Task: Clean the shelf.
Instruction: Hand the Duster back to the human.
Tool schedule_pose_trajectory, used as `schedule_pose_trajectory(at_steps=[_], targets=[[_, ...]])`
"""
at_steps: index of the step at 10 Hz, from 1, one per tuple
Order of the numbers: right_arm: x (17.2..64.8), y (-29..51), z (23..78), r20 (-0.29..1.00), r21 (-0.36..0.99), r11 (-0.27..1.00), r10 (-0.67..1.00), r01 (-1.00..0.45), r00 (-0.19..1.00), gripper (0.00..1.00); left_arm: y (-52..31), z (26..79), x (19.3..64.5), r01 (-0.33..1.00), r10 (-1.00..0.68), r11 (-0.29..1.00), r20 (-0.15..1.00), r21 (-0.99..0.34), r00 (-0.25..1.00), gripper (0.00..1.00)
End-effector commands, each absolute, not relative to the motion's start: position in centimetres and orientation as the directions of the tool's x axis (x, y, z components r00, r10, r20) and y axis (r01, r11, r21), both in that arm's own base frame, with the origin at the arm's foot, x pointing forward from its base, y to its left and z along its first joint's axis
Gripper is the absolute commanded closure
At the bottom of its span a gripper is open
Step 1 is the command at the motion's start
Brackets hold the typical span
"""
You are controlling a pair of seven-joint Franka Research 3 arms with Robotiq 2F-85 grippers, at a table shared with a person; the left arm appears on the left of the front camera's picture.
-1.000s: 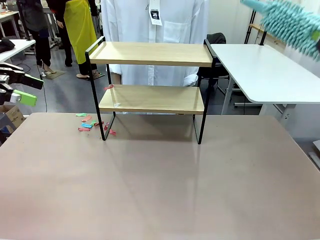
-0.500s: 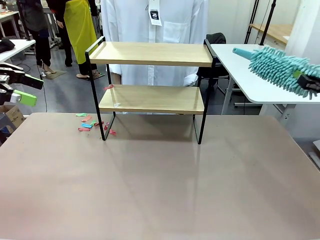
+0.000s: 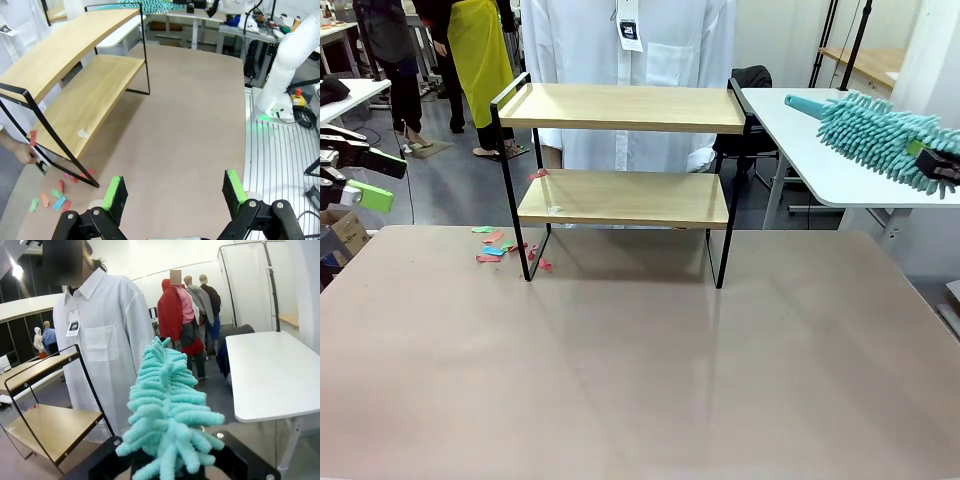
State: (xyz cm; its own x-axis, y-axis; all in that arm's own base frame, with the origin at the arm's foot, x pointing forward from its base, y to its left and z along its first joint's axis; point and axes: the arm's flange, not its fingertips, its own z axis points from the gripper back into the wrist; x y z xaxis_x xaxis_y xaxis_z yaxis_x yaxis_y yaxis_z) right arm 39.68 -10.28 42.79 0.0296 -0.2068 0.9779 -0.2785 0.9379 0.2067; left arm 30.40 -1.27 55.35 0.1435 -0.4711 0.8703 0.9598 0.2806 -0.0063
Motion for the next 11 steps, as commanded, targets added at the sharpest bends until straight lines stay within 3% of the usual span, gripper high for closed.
schedule_pose_trajectory(at_steps=[1, 11], targets=[[39.61, -10.17, 43.16, 0.98, 0.199, 0.941, -0.2, -0.274, 0.024, 0.83, -1.47, 55.37, 30.62, 0.964, -0.453, 0.266, 0.884, 0.009, 0.116, 0.0], [39.61, -10.17, 43.16, 0.98, 0.199, 0.941, -0.2, -0.274, 0.024, 0.83, -1.47, 55.37, 30.62, 0.964, -0.453, 0.266, 0.884, 0.009, 0.116, 0.0]])
